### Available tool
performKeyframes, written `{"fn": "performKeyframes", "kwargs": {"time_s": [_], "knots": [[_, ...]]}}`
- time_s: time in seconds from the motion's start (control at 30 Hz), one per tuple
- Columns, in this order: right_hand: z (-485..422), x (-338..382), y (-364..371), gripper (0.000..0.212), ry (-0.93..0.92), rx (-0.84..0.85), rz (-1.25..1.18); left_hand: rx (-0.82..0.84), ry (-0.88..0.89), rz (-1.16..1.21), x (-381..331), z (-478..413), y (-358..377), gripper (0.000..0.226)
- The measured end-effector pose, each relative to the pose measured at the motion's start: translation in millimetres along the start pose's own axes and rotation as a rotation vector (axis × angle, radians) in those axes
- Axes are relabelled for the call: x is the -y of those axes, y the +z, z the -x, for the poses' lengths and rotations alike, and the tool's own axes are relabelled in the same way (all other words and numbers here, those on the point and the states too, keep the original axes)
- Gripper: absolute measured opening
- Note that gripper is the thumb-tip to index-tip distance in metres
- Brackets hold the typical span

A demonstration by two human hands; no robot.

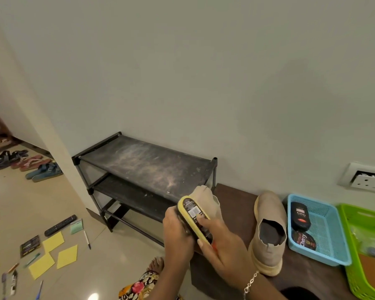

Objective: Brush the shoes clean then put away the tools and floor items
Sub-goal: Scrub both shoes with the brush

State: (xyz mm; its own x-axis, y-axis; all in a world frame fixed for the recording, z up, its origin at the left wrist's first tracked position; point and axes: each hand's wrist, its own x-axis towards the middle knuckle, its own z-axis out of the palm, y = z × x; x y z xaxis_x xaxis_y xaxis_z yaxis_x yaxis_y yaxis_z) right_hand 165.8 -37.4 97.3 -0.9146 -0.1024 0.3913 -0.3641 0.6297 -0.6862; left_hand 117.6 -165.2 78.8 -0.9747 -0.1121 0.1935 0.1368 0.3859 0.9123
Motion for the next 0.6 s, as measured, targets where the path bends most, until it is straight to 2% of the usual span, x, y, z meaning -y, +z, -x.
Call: {"fn": "performKeyframes", "kwargs": {"time_s": [0.07, 0.13, 0.2, 0.27, 0.33, 0.4, 0.43, 0.53, 0.6], "knots": [[-4, -24, 3, 0.036, 0.056, -0.022, 0.055, 0.001, -0.008, -0.001, 1, 1, 0, 0.064], [-19, -44, -1, 0.024, 0.295, -0.007, -0.036, 0.017, -0.004, -0.032, -1, 4, 1, 0.075], [-27, -43, 5, 0.017, 0.366, -0.057, -0.124, 0.008, -0.015, -0.053, -5, 8, 0, 0.076], [-21, -20, 12, 0.022, 0.242, -0.105, -0.188, -0.017, -0.063, 0.002, -4, 7, -2, 0.072], [-6, -2, 14, 0.034, 0.103, -0.070, -0.227, -0.023, -0.138, 0.087, -2, 6, -7, 0.065], [2, -7, 12, 0.039, 0.032, 0.007, -0.119, -0.011, -0.170, 0.121, 1, 6, -12, 0.061], [1, -19, 10, 0.035, 0.048, 0.033, -0.058, -0.010, -0.177, 0.131, 2, 6, -14, 0.062], [-5, -60, 6, 0.019, 0.409, 0.186, -0.046, -0.019, -0.195, 0.138, 3, 6, -17, 0.066], [-2, -64, 9, 0.018, 0.510, 0.106, -0.129, -0.015, -0.195, 0.137, 0, 6, -17, 0.065]]}}
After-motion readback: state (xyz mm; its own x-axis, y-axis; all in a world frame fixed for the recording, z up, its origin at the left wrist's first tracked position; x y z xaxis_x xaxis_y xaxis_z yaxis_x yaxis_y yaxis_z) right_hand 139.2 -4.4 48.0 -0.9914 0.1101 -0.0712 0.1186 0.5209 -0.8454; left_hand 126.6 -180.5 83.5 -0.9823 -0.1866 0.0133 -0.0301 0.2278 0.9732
